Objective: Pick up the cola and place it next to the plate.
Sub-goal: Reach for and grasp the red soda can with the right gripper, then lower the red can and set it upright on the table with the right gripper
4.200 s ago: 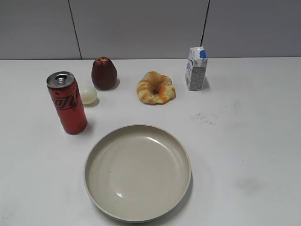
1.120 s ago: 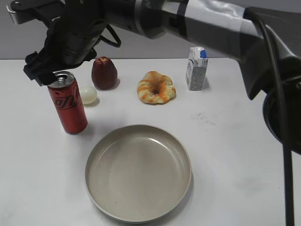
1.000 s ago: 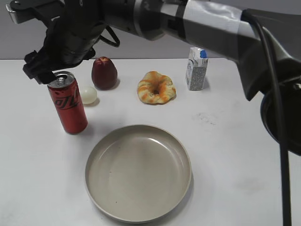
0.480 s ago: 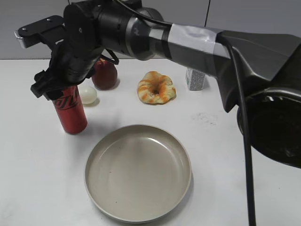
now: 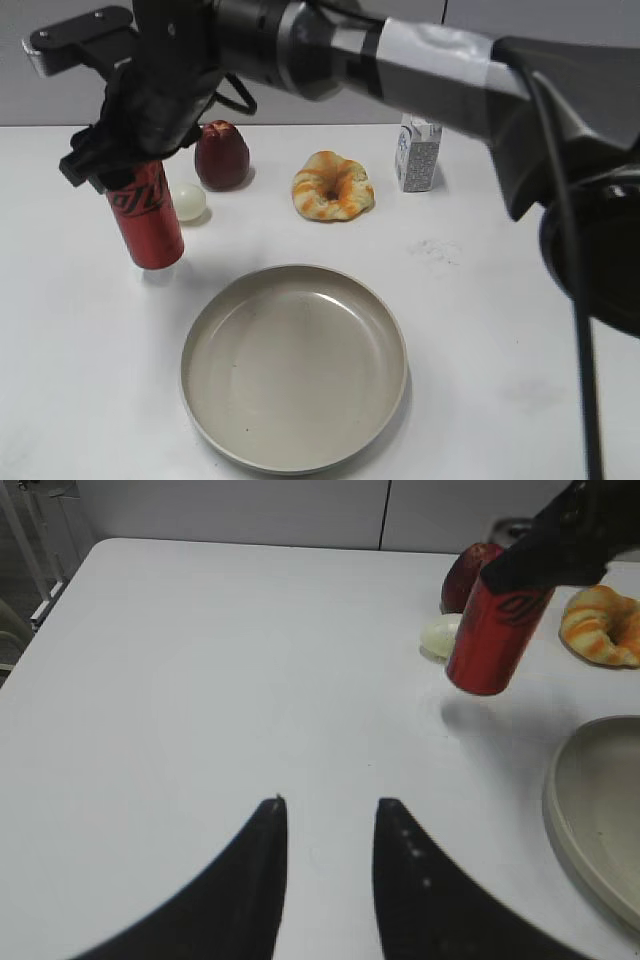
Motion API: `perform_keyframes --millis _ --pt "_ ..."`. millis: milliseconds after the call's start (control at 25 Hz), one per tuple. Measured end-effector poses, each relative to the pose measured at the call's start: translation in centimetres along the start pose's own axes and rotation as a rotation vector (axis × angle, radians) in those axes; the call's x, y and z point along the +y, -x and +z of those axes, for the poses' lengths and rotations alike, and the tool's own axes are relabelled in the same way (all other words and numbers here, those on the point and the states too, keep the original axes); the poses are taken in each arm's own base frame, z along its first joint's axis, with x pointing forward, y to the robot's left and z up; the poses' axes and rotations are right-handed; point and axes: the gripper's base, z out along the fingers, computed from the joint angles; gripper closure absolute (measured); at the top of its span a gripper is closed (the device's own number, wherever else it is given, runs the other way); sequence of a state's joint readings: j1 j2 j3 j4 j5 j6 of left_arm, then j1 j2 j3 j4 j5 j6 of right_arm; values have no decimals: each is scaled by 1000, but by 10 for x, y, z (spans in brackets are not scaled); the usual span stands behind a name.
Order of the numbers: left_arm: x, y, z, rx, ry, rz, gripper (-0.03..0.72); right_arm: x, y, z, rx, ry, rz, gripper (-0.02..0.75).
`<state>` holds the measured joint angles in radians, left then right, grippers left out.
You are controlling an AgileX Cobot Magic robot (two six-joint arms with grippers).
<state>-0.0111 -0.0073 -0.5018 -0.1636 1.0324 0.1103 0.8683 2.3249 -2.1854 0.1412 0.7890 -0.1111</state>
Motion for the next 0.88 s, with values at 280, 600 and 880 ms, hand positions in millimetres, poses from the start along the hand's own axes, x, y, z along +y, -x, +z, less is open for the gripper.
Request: perform_keyframes --millis 280,600,880 --pt "0 0 0 0 0 0 451 -38 24 -121 -38 -61 54 230" --pt "0 0 0 0 0 0 451 -85 -48 -242 60 -252 165 230" --pt "0 0 0 0 0 0 451 -71 -147 -250 46 -311 233 230"
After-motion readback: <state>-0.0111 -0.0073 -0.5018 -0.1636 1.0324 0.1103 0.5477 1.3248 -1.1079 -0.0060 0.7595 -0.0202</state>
